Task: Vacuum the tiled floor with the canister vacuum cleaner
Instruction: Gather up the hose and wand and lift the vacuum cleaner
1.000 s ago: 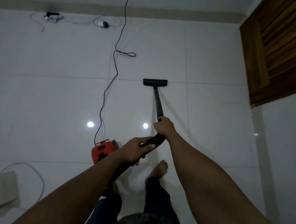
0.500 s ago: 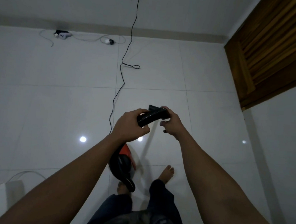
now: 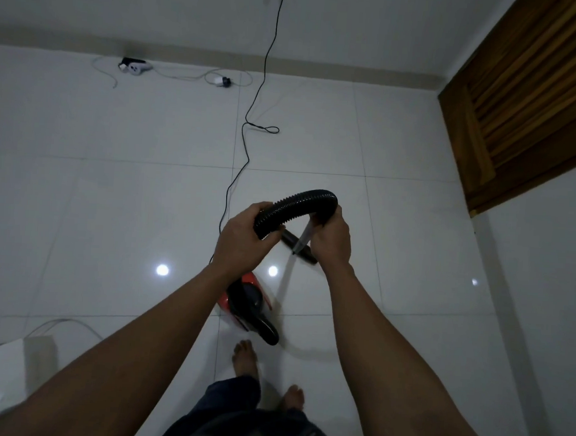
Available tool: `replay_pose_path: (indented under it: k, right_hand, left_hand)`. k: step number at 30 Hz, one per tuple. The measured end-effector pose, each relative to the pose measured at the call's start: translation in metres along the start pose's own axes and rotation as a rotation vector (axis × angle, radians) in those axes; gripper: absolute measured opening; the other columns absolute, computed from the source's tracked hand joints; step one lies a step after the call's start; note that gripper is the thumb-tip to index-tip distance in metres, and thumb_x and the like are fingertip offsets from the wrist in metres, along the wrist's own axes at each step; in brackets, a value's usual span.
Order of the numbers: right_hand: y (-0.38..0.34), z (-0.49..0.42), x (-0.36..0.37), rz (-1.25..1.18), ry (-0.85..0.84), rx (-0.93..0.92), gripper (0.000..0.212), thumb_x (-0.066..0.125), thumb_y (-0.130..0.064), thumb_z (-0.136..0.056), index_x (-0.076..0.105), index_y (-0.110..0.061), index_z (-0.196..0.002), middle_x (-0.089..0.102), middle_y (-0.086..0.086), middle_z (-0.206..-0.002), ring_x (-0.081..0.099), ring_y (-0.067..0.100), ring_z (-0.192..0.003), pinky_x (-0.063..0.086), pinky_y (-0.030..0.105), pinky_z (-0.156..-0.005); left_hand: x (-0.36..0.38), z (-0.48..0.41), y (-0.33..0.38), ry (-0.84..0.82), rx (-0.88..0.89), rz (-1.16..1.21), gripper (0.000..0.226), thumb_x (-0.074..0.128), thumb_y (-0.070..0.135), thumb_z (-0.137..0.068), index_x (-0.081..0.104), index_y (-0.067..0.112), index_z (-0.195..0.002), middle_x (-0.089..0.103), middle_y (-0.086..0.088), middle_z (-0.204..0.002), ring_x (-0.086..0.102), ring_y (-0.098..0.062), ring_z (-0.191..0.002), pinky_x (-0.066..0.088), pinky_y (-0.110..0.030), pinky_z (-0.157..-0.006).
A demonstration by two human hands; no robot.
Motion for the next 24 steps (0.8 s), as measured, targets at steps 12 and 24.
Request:
replay_pose_path:
  k: [12,24]
  right_hand:
    - [0.011,0.044,-0.016,0.109,0.05,0.061,0.051,0.045,-0.062,-0.095,0.056,-0.016,-0.114,0.068,0.002,-0.094,0.065,0.025,-0.083,0.054,0.038,-0.072]
    - [0.029,0.054,-0.016,0.069,-0.007,0.037,0.049,0.046,-0.061,-0.097,0.052,-0.016,-0.117,0.061,-0.003,-0.088,0.062,0.019,-0.079,0.047,0.032,-0.063]
  left_hand:
    - [0.006,0.037,-0.004,0.141,-0.117,0.059,0.032,0.077,0.023,-0.079,0.064,0.028,-0.108,0.065,0.02,-0.088,0.063,0.001,-0.084,0.057,-0.029,-0.081]
    - [0.011,0.087,-0.028,0.19,-0.199,0.109,0.037,0.077,0.031,-0.083,0.061,0.027,-0.116,0.063,0.022,-0.091,0.061,0.007,-0.086,0.054,-0.023,-0.078]
Point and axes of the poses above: each hand's wrist, its own z-axis away from the middle knuckle, its own x-axis out of the palm, y = z × x, the point moved 5 cm from there along -z, towards the middle knuckle
